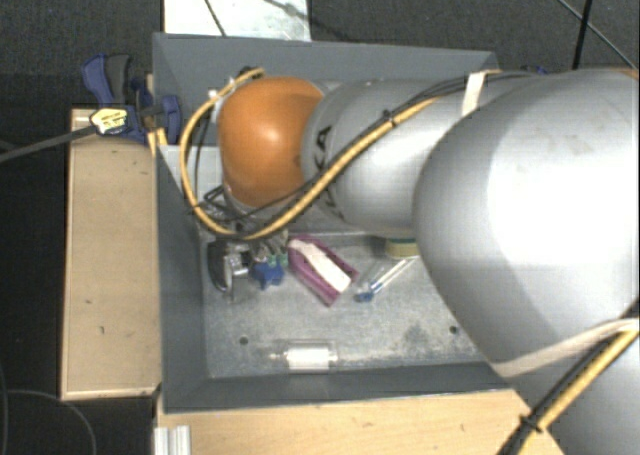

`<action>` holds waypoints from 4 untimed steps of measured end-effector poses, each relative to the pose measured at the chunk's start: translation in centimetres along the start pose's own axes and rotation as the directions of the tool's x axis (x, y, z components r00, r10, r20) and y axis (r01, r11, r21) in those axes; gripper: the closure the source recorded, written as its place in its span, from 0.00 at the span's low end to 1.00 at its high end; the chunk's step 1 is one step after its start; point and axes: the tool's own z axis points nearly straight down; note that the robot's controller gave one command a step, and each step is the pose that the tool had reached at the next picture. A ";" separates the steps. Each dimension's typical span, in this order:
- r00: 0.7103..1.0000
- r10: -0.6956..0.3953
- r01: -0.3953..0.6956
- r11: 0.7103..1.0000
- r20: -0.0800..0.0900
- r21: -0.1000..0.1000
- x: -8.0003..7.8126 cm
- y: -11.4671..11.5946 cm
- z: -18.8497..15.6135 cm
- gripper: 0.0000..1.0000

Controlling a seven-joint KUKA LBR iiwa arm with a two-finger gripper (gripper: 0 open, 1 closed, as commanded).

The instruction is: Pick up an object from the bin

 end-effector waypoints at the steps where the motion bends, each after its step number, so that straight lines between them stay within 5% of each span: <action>1: 0.993 -0.114 0.114 0.993 0.000 -0.002 0.2 -1.3 2.9 0.00; 2: 0.994 -0.109 0.109 0.994 0.002 -0.003 0.1 -1.2 2.8 0.00; 3: 0.994 -0.110 0.110 0.994 -0.002 -0.007 0.3 -1.0 2.9 1.00; 4: 0.994 -0.113 0.113 0.994 -0.002 0.000 0.2 -0.9 1.6 1.00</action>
Offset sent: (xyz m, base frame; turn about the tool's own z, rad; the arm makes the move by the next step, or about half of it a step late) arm -0.0003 -0.0153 -0.0311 -0.1136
